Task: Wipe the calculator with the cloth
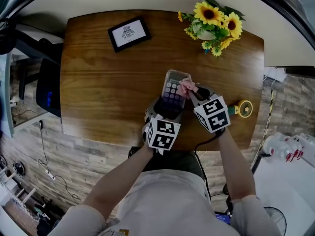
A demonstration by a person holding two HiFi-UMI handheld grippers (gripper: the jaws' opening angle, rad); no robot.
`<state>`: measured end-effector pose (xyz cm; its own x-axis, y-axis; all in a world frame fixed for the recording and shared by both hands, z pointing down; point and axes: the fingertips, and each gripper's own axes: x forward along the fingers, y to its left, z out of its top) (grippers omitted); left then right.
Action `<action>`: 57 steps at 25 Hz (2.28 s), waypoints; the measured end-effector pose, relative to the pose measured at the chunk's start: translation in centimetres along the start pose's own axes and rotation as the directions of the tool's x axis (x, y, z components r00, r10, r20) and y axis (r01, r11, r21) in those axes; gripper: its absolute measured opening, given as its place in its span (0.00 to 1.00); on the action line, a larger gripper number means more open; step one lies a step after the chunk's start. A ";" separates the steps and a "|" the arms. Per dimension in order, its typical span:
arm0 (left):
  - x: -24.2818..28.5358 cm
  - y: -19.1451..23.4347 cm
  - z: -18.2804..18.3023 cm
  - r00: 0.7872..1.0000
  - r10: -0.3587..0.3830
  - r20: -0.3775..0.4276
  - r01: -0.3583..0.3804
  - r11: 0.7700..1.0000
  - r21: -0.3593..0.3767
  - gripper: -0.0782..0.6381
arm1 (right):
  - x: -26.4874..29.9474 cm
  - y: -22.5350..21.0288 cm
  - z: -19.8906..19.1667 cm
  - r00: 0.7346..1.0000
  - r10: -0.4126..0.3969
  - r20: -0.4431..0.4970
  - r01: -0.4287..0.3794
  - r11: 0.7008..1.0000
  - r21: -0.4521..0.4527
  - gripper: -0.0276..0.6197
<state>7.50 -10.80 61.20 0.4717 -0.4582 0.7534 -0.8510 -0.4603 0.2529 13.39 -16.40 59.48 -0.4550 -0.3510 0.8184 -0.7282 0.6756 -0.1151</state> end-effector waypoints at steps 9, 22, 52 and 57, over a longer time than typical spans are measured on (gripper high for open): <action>0.0 0.0 -0.1 1.000 -0.004 0.005 0.004 1.000 0.005 0.70 | -3.9 -3.2 -4.6 0.994 -0.093 -0.060 0.101 0.985 0.138 0.11; -0.2 0.0 0.0 1.000 -0.009 0.018 0.009 1.000 0.006 0.70 | -1.5 6.1 7.9 0.972 0.165 0.169 -0.173 0.984 0.039 0.11; -0.3 0.0 -0.1 0.999 -0.022 0.033 0.022 1.000 0.012 0.70 | -3.0 5.2 4.8 0.981 0.143 0.134 -0.159 0.981 0.111 0.11; -0.3 0.0 -0.1 0.999 -0.022 0.032 0.021 1.000 0.012 0.70 | -0.5 8.8 4.7 0.964 0.251 0.087 -0.255 0.966 0.045 0.11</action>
<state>7.34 -10.60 61.04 0.4974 -0.4721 0.7278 -0.8378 -0.4793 0.2616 4.78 -13.30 55.37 -0.6658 -0.2255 0.7113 -0.6105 0.7127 -0.3455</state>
